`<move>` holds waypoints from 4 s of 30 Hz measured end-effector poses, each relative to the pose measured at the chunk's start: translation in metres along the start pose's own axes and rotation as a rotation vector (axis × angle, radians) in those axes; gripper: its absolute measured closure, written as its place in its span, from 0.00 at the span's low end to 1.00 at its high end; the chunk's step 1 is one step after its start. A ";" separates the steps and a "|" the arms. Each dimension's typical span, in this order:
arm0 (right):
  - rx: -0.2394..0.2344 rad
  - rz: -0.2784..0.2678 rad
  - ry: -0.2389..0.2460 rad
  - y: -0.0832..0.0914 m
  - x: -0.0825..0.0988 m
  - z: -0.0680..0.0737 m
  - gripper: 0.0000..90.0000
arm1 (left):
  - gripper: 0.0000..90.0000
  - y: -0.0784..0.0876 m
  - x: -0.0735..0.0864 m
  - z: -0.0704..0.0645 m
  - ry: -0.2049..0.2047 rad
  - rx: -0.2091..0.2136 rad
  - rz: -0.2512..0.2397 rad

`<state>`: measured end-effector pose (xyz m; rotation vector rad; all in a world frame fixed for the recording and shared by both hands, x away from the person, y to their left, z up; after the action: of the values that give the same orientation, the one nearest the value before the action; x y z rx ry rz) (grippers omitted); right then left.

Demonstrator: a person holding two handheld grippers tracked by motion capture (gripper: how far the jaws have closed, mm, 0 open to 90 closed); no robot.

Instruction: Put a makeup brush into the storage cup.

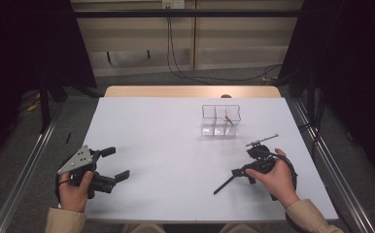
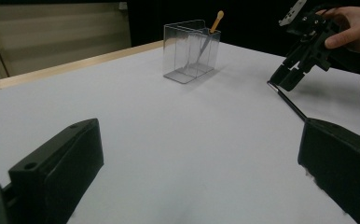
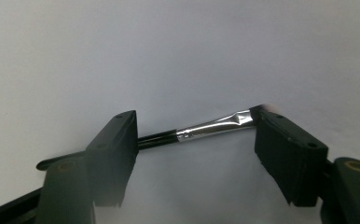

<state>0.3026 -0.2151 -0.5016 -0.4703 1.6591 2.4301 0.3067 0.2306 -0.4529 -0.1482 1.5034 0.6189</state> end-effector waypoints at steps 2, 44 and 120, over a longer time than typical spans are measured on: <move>0.014 0.001 0.011 -0.001 -0.001 0.001 0.37 | 0.00 0.000 0.000 0.000 0.001 0.001 0.000; 0.075 0.023 0.197 -0.017 -0.026 0.015 0.94 | 0.00 0.000 0.002 0.002 -0.001 -0.006 0.010; 0.025 -0.038 0.226 0.001 -0.018 0.020 0.94 | 0.00 0.000 0.001 0.002 -0.007 -0.013 0.019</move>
<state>0.3161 -0.1958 -0.4877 -0.7913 1.7439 2.4010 0.3080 0.2323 -0.4539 -0.1417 1.4958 0.6437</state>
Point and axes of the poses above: each handheld gripper's, and its own axes: y roughly backward along the jaws, x roughly out of its underside, z roughly to its left, the point moved 5 cm from there along -y, roughly forward along the jaws, and after that the axes turned 11 degrees about -y, right-handed, at the moved point
